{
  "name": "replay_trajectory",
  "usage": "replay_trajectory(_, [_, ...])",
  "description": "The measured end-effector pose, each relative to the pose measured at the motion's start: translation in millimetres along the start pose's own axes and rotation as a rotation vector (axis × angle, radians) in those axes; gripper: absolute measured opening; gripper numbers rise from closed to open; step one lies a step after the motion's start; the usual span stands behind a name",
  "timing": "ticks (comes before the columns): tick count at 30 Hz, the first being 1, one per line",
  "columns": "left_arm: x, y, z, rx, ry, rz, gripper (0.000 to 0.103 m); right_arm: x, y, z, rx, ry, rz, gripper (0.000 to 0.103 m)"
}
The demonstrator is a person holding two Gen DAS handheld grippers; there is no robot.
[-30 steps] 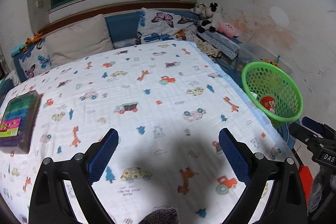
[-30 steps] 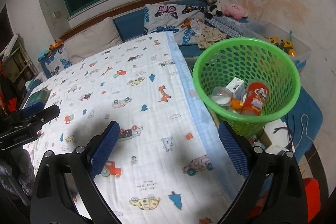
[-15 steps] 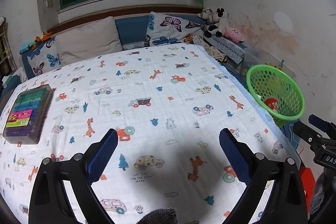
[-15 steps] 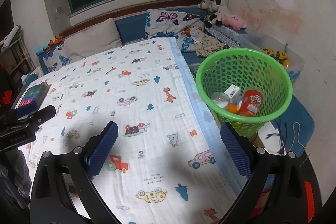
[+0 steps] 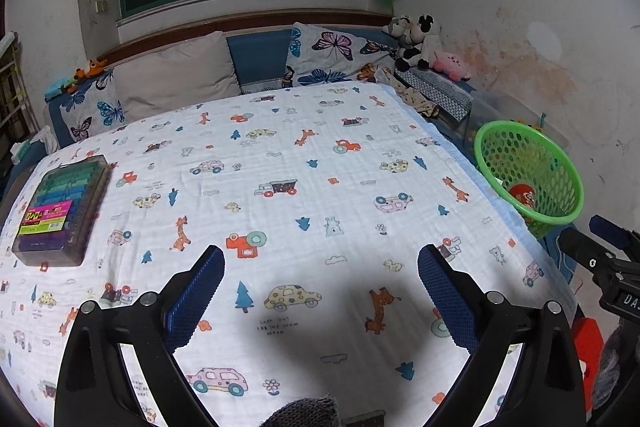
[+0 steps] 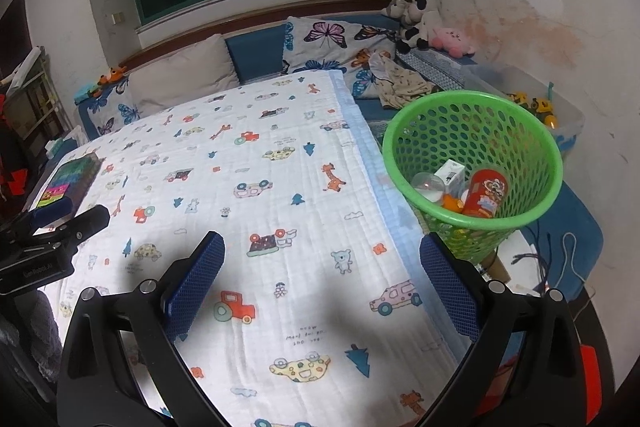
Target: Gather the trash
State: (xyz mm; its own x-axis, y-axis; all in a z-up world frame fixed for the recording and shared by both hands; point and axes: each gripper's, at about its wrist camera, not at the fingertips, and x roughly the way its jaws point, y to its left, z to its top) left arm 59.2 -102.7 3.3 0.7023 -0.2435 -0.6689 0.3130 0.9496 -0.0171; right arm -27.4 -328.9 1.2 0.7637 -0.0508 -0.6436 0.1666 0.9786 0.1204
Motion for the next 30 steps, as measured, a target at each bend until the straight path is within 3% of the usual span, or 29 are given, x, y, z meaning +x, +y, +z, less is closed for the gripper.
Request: replay_trajectory(30, [-6.7,6.0,-9.3,-0.001,-0.005,0.044,0.094,-3.3,4.2,-5.6,-0.005,0.012,0.007,0.097])
